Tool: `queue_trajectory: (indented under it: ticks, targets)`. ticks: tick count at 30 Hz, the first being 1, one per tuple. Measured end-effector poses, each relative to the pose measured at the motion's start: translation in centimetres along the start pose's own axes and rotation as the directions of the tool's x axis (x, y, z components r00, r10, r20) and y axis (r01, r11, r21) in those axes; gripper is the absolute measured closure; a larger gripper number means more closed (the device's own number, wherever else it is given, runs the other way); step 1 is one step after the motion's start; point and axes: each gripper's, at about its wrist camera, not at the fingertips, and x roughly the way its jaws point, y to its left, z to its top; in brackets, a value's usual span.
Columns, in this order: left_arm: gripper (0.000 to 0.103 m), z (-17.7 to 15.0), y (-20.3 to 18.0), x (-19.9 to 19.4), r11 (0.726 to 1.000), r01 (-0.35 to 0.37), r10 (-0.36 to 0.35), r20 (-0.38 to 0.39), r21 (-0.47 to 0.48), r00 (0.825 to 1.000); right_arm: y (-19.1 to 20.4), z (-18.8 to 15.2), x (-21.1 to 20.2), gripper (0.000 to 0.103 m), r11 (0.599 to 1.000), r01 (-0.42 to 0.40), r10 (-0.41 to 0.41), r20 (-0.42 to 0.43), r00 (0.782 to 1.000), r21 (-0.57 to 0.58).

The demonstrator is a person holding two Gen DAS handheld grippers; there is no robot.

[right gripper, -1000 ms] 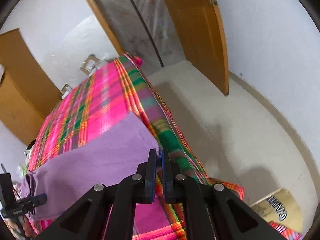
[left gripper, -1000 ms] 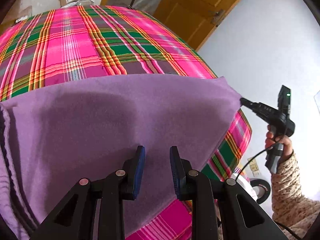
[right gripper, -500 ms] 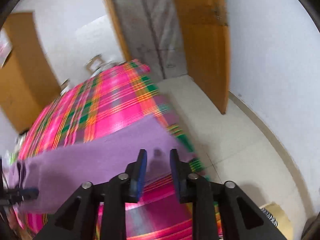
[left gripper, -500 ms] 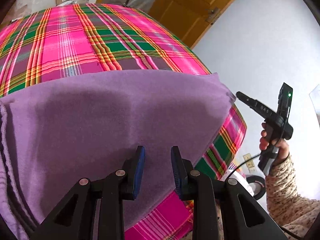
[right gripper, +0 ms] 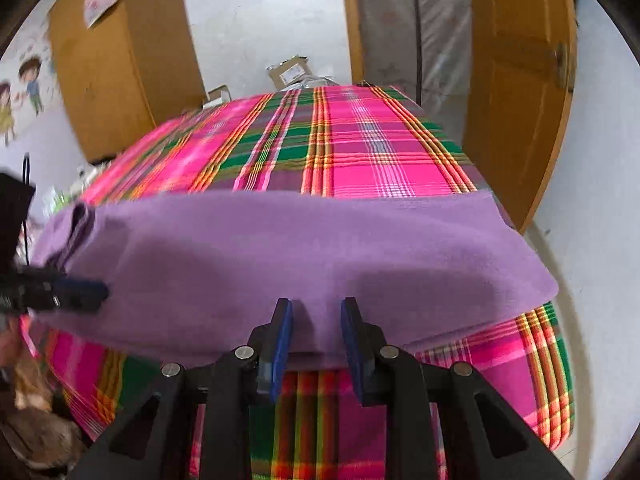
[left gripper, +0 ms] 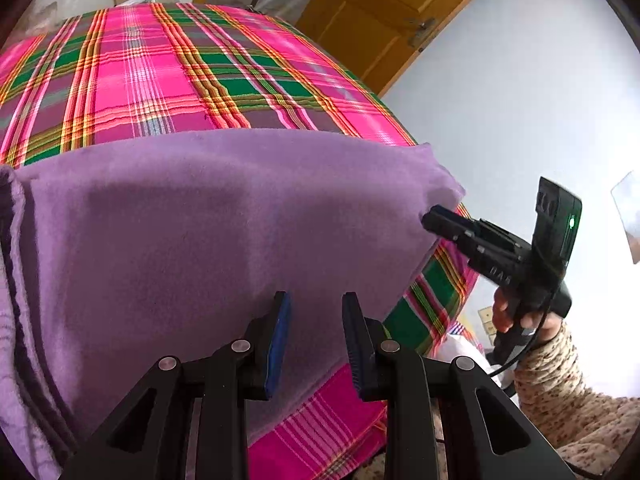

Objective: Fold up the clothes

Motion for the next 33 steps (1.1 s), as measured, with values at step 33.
queue_trajectory:
  ticks: [33]
  targets:
    - [0.075, 3.1, -0.3, 1.5, 0.999, 0.030, -0.030, -0.008, 0.029, 1.000, -15.2, -1.6, -1.7, 0.060, 0.806, 0.017, -0.076, 0.076, 0.994, 0.592]
